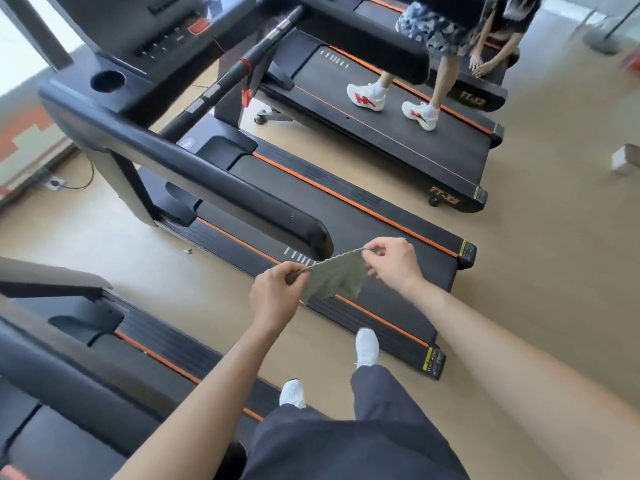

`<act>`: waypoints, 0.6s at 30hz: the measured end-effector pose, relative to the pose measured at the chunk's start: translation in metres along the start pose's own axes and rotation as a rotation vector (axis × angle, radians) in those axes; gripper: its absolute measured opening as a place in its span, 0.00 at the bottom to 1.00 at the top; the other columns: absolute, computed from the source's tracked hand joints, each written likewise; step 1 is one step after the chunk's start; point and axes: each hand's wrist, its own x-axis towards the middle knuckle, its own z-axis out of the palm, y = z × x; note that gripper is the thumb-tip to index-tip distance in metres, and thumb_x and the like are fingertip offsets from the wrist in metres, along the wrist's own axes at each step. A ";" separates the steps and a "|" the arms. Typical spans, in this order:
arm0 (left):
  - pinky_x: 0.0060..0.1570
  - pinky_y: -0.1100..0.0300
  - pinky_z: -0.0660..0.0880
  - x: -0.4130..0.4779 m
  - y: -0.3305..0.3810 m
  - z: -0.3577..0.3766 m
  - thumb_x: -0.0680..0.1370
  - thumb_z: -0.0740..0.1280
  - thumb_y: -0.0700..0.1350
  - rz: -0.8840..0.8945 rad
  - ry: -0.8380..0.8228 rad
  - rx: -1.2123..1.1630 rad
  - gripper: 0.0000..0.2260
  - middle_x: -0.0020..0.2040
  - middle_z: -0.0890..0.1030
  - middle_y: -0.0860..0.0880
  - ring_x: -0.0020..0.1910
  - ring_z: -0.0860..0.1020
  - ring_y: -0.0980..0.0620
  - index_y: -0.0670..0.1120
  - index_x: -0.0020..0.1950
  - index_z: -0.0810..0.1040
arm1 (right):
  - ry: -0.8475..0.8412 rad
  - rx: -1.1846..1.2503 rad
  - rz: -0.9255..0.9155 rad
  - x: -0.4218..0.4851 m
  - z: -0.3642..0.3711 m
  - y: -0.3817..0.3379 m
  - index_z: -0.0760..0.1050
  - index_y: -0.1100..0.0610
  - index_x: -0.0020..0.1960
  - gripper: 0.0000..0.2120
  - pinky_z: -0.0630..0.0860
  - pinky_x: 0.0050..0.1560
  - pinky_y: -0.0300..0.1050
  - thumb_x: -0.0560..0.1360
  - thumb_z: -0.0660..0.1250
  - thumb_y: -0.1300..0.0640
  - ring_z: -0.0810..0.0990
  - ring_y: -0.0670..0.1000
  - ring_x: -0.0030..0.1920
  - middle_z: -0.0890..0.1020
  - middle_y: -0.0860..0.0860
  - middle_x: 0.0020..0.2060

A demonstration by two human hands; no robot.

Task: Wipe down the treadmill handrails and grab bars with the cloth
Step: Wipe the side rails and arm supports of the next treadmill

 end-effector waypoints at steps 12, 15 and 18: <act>0.46 0.60 0.67 0.100 0.046 0.050 0.78 0.68 0.54 -0.467 0.502 0.026 0.07 0.51 0.82 0.50 0.51 0.80 0.48 0.55 0.53 0.84 | -0.639 0.386 -0.103 0.157 0.026 -0.022 0.73 0.57 0.68 0.19 0.75 0.50 0.33 0.78 0.68 0.64 0.80 0.46 0.59 0.81 0.50 0.62; 0.50 0.56 0.74 0.106 0.056 0.069 0.78 0.70 0.50 -0.582 0.637 -0.114 0.04 0.44 0.83 0.54 0.48 0.81 0.48 0.54 0.52 0.81 | -0.877 0.404 -0.190 0.169 0.028 -0.011 0.61 0.53 0.74 0.31 0.74 0.52 0.28 0.77 0.66 0.72 0.76 0.46 0.63 0.76 0.50 0.63; 0.51 0.57 0.75 0.102 0.075 0.083 0.79 0.71 0.46 -0.659 0.813 -0.302 0.10 0.42 0.79 0.57 0.44 0.80 0.53 0.49 0.59 0.75 | -0.949 0.318 -0.230 0.182 0.026 0.000 0.63 0.41 0.66 0.30 0.76 0.59 0.36 0.72 0.69 0.64 0.79 0.47 0.63 0.78 0.52 0.62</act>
